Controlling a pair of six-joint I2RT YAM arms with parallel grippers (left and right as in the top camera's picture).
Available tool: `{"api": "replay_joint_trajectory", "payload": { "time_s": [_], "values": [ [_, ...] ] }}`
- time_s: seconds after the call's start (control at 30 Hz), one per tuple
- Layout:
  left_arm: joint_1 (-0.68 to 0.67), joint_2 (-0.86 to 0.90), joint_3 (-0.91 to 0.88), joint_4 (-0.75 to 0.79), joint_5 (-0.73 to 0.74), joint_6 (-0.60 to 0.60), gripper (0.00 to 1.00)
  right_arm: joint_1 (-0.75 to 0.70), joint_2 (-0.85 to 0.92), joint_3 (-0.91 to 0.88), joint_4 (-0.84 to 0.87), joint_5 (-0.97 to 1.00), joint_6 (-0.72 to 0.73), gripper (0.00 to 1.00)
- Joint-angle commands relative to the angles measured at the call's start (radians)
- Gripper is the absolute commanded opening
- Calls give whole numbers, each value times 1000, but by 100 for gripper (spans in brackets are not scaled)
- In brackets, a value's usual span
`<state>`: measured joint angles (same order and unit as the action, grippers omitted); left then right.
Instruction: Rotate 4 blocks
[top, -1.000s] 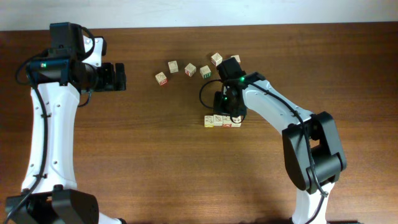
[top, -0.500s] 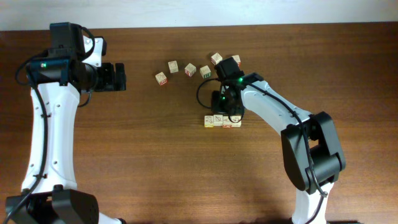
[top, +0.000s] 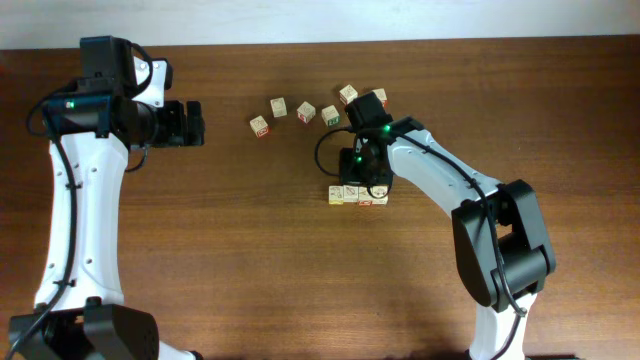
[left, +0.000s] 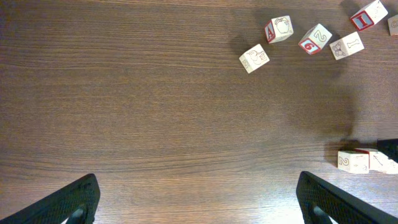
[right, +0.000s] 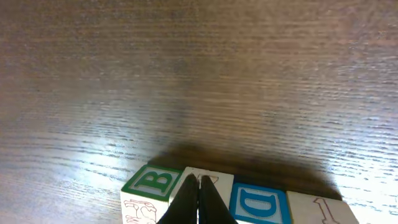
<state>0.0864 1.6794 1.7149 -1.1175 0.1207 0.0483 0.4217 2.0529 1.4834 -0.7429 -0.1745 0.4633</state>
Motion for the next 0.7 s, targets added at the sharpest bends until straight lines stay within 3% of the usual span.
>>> {"api": "replay_joint_trajectory", "payload": {
  "time_s": [0.0, 0.4, 0.47, 0.57, 0.67],
  "values": [
    [2, 7, 16, 2, 14, -10, 99, 11, 15, 14, -10, -17, -11, 4],
    [2, 7, 16, 2, 15, -11, 99, 18, 15, 14, -16, -27, -29, 4],
    [2, 7, 16, 5, 14, -10, 99, 8, 11, 37, -11, -28, -30, 18],
    [2, 6, 32, 14, 14, -10, 98, -61, -55, 215, -126, -28, -65, 20],
    [-58, -37, 62, -27, -34, -82, 100, -175, -193, 492, -396, -33, -172, 20]
  ]
}}
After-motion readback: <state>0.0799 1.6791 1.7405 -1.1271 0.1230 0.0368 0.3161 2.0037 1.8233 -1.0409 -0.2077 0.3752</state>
